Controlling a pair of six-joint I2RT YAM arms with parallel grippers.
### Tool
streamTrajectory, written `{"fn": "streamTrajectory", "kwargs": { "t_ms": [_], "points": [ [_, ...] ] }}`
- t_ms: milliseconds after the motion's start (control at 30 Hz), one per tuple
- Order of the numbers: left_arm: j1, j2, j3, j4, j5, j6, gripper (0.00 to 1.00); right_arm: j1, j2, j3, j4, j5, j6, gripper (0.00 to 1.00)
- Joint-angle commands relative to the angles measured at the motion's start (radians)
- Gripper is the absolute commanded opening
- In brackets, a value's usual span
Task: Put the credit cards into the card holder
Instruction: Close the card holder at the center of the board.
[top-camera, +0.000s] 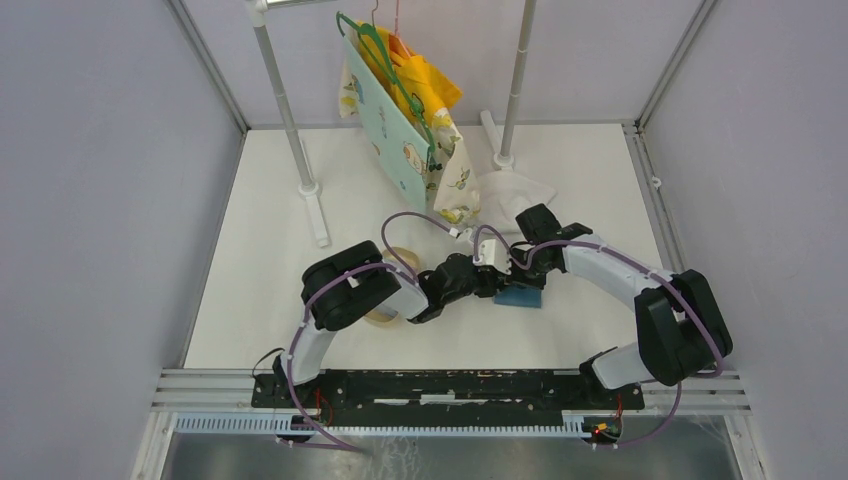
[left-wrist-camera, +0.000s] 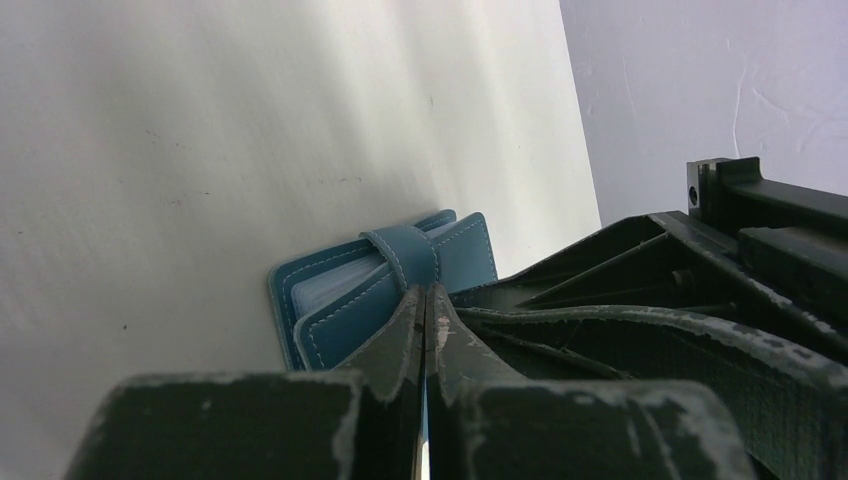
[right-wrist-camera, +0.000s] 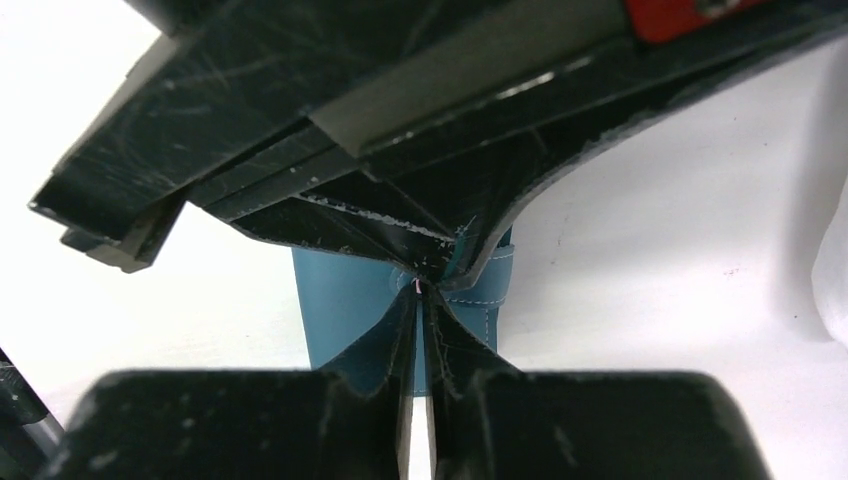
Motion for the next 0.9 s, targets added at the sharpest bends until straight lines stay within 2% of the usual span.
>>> {"fn": "streamTrajectory", "kwargs": {
  "t_ms": [0,133,233,367,400,533,700,867],
  "points": [
    [-0.051,0.036,-0.030,-0.216,0.036,0.040,0.02,0.052,0.084,-0.059,0.066,-0.064,0.017,0.14],
    [-0.047,-0.008,0.016,-0.287,0.024,0.088,0.03,-0.017,-0.011,0.024,-0.013,-0.115,-0.021,0.20],
    [-0.039,-0.043,0.047,-0.324,0.029,0.120,0.04,-0.113,-0.075,0.084,-0.091,-0.190,-0.073,0.21],
    [-0.028,-0.089,0.100,-0.361,0.057,0.175,0.10,-0.215,-0.167,0.111,-0.132,-0.303,-0.124,0.26],
    [-0.027,-0.101,0.118,-0.377,0.059,0.189,0.14,-0.230,-0.185,0.108,-0.129,-0.332,-0.128,0.27],
    [-0.022,-0.150,0.188,-0.450,0.061,0.235,0.23,-0.257,-0.230,0.062,-0.093,-0.426,-0.120,0.29],
    [-0.005,-0.218,0.206,-0.501,0.044,0.265,0.24,-0.269,-0.222,0.004,-0.075,-0.484,-0.150,0.30],
    [-0.001,-0.297,0.148,-0.572,-0.026,0.312,0.23,-0.270,-0.213,-0.013,-0.087,-0.489,-0.202,0.30]
  ]
}}
